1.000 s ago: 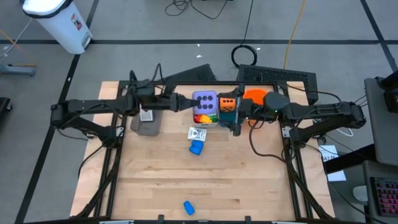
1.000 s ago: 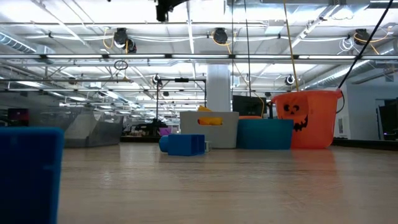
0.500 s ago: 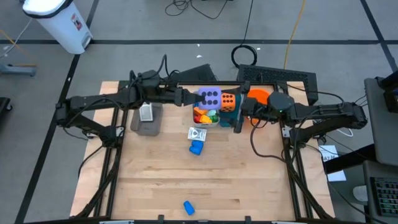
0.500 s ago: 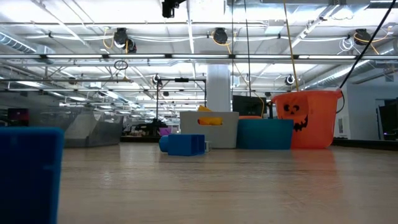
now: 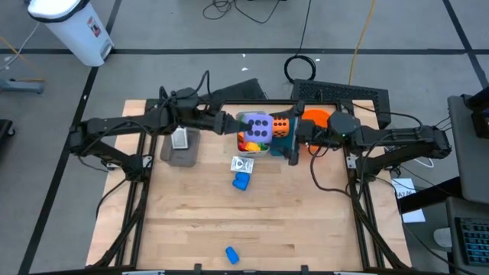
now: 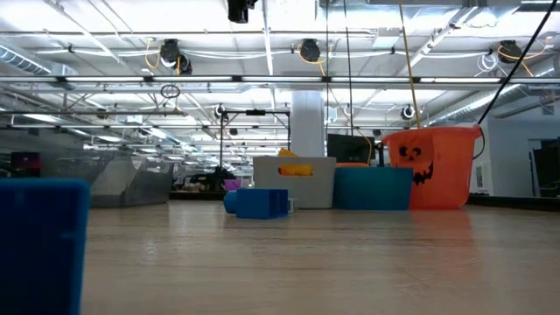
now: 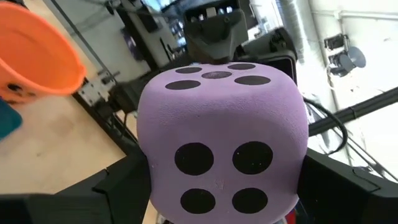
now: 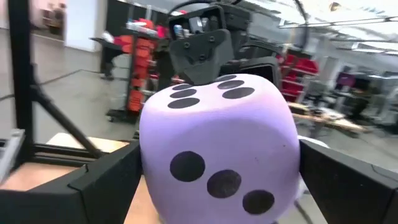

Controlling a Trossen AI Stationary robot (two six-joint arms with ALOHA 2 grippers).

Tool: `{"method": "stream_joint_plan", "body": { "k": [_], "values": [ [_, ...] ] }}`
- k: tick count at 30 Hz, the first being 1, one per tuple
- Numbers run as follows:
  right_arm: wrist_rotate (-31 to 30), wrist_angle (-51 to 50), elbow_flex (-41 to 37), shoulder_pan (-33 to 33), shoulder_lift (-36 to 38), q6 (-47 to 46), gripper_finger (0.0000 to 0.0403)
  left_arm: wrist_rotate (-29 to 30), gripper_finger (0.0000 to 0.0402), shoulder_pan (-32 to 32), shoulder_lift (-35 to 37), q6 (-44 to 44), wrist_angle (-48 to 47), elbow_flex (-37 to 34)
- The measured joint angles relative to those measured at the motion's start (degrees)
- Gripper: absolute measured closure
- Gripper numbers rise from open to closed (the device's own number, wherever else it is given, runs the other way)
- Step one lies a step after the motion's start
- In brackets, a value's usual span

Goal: Pick & Place Toys
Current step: Put the purple dice into the blue bin

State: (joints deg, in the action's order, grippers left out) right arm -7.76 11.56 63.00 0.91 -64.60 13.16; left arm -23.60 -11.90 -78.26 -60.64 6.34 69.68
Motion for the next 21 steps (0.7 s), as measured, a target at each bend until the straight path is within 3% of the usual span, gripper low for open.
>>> {"method": "stream_joint_plan", "body": {
  "k": [5, 21],
  "values": [
    [3.5, -0.7, 0.0, 0.0, -0.6, 1.8, 0.0003, -2.6, 0.0069, -0.1, -1.2, -0.6, 0.4, 0.0],
    [2.3, -3.0, 0.0, -3.2, -0.6, 0.8, 0.0003, -1.2, 0.0069, -0.6, -1.7, -1.4, 1.5, -0.1]
  ]
}}
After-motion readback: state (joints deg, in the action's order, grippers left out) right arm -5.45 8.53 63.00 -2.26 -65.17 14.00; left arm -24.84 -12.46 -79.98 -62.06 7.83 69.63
